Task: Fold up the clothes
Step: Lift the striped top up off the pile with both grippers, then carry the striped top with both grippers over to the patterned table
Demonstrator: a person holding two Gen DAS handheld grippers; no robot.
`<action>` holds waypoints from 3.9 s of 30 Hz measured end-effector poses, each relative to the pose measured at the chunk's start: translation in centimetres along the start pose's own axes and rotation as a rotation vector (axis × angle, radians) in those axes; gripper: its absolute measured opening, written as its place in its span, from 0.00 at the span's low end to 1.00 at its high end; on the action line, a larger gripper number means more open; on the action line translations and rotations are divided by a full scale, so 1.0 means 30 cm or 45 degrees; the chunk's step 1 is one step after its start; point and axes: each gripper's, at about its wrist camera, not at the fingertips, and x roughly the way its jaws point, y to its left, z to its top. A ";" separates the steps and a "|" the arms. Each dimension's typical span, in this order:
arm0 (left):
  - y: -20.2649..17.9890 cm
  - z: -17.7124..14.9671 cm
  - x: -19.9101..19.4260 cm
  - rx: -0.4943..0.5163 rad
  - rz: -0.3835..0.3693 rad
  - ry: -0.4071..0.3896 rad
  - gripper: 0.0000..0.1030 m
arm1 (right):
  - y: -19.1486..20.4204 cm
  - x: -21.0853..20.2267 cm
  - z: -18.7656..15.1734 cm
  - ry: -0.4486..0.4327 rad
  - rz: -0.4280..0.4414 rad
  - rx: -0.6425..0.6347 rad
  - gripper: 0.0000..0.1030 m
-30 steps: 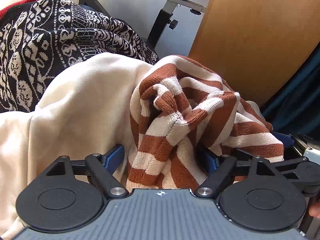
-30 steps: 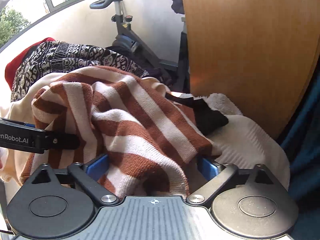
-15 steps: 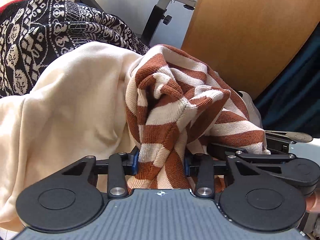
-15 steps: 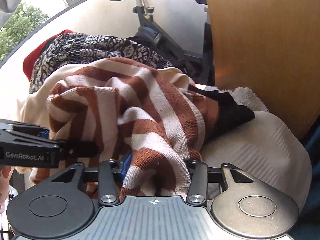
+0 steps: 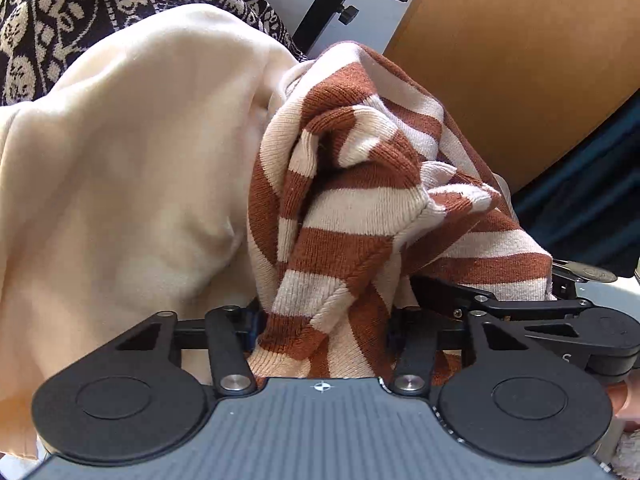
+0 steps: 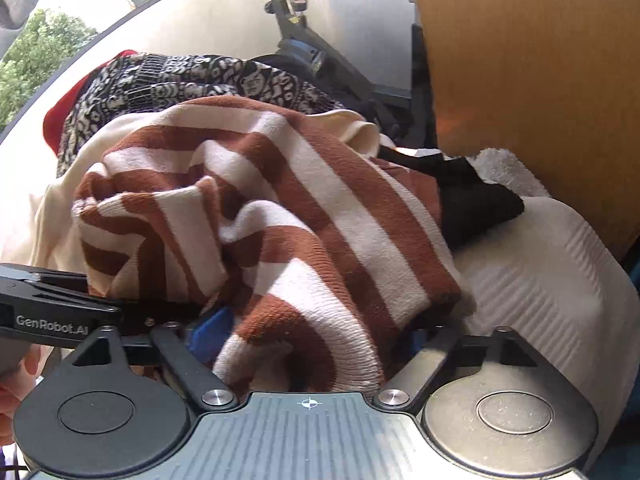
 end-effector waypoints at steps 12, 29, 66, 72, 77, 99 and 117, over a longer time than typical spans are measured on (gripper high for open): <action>-0.157 -0.035 -0.336 0.042 0.135 -0.218 0.23 | 0.141 -0.220 0.051 -0.189 0.014 0.079 0.16; -0.270 -0.101 -0.725 0.257 -0.054 -0.581 0.22 | 0.396 -0.683 0.015 -0.554 -0.133 -0.056 0.15; -0.404 -0.060 -0.588 0.187 -0.040 -0.445 0.22 | 0.118 -0.704 0.004 -0.409 -0.221 0.033 0.15; -0.311 -0.162 -0.735 0.063 -0.028 -0.520 0.22 | 0.301 -0.697 0.017 -0.417 -0.112 0.004 0.15; -0.293 -0.274 -0.833 0.061 -0.031 -0.558 0.22 | 0.446 -0.764 0.033 -0.437 -0.081 0.009 0.15; -0.590 -0.574 -0.797 0.432 -0.322 -0.348 0.23 | 0.477 -1.065 -0.554 -0.521 -0.480 0.321 0.15; -1.425 -0.718 -0.590 0.659 -0.383 -0.286 0.22 | -0.075 -1.523 -0.939 -0.642 -0.557 0.483 0.15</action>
